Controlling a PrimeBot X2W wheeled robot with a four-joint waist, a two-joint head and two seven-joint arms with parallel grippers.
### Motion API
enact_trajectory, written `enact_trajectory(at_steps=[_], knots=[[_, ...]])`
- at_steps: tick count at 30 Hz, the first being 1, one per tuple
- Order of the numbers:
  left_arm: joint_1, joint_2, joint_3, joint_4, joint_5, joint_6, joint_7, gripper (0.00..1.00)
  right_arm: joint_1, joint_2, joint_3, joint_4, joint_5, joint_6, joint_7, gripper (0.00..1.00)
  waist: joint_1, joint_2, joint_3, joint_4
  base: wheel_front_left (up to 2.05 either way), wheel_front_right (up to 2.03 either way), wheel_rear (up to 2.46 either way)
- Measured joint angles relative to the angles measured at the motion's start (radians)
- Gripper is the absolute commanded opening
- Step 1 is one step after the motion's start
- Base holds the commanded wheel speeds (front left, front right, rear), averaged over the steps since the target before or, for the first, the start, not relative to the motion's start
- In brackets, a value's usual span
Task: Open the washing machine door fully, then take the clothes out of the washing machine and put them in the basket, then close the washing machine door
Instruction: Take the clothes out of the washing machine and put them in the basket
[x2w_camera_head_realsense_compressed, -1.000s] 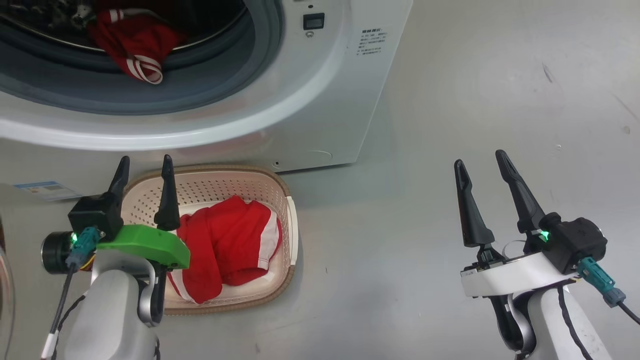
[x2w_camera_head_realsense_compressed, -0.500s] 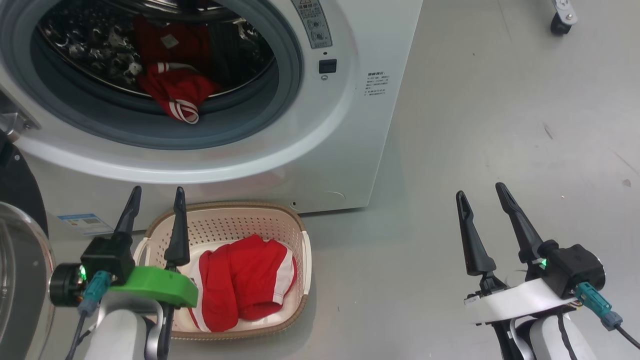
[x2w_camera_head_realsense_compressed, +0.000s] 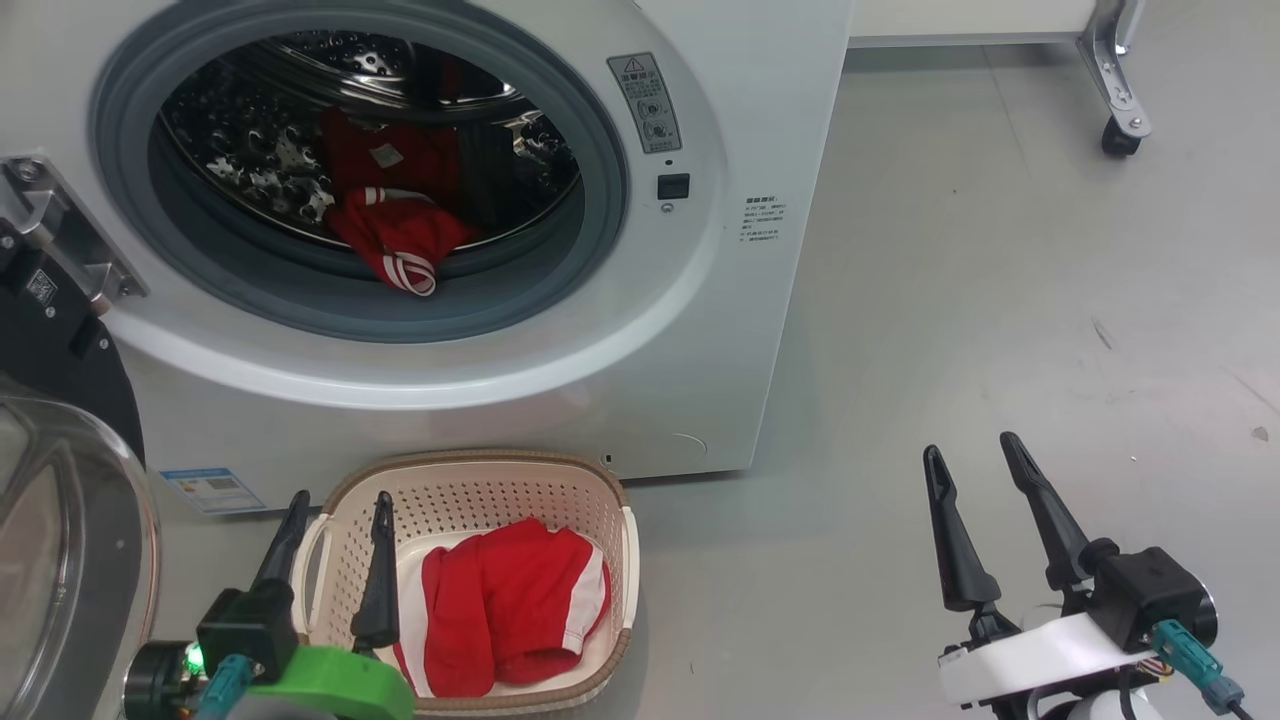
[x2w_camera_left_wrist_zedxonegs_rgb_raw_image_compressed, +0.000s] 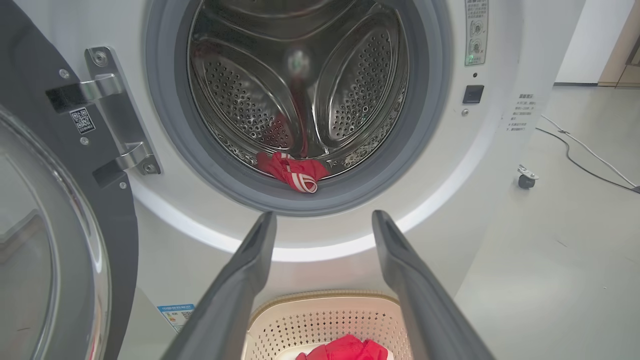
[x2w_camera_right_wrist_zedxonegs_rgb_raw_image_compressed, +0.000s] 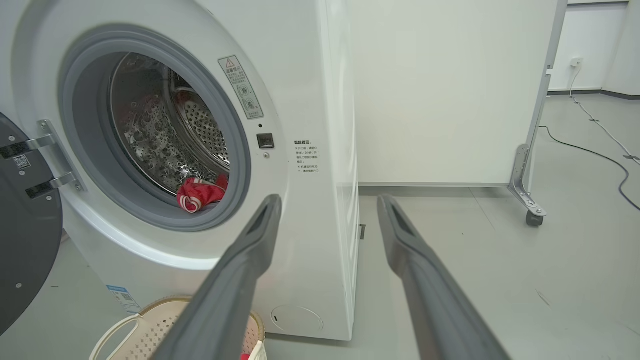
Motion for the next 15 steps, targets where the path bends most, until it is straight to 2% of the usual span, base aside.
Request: enact_trajectory(at_steps=[15], knots=[[0.090, 0.002, -0.008, -0.088, -0.003, 0.026, 0.000, 1.00, 0.034, 0.002, 0.010, -0.022, -0.005, -0.006, 0.000, 1.00, 0.0000, 0.0000, -0.021, 0.010, 0.00, 0.00, 0.00]])
